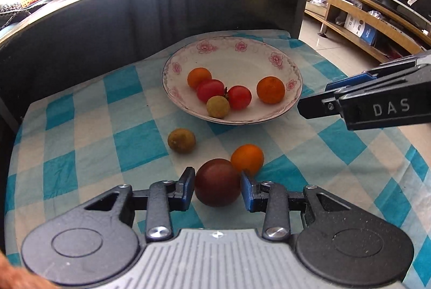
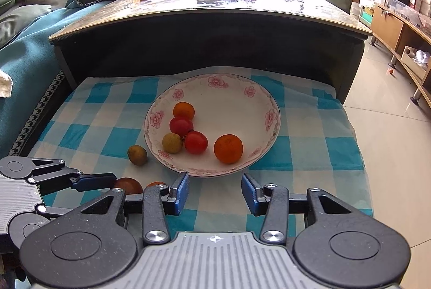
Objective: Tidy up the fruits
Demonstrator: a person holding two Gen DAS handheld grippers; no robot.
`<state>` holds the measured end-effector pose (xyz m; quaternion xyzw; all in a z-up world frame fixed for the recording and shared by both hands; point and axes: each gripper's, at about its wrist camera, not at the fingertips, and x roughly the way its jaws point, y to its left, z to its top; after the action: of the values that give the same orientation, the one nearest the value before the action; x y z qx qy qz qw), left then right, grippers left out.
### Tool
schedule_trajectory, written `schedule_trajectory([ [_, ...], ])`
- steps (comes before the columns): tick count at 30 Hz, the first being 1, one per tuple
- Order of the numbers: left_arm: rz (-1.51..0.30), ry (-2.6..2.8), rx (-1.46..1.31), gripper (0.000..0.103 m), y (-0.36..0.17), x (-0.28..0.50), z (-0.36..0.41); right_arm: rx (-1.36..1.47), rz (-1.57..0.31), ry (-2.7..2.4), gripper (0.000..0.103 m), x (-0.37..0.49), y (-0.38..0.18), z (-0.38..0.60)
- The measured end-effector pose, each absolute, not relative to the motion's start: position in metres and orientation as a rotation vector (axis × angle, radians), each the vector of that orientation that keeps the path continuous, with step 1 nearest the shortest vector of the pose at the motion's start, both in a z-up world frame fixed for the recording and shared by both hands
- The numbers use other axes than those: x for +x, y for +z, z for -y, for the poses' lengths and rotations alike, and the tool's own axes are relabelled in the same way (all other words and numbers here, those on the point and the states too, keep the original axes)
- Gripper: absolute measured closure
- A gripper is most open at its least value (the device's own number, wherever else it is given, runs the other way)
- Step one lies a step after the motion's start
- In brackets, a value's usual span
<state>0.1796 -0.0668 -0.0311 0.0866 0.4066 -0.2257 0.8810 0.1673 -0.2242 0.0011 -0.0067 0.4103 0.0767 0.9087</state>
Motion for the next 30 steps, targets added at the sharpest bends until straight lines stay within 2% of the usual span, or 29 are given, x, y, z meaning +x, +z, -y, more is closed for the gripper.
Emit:
schedule_trajectory([
  [4,-0.855,-0.463,0.137,0.059,-0.019,0.186,0.062,-0.013,-0.856,0.157,0.064,0.172,-0.002,0.226],
  [9,-0.773,-0.484,0.055,0.058,0.009,0.202,0.069,0.005,-0.844,0.143,0.064,0.178,0.001,0.231],
  [15,-0.758,-0.459,0.056,0.057,-0.002,0.226,0.088,0.021,-0.857,0.114,0.064,0.181,-0.003,0.239],
  [19,-0.738,-0.462,0.052,0.049,-0.002,0.228,0.089,0.026,-0.865,0.107,0.064,0.183,-0.004,0.242],
  [30,-0.764,-0.414,0.090,0.047,0.008,0.217,0.063,0.015,-0.880,0.156,0.064,0.177,-0.006,0.231],
])
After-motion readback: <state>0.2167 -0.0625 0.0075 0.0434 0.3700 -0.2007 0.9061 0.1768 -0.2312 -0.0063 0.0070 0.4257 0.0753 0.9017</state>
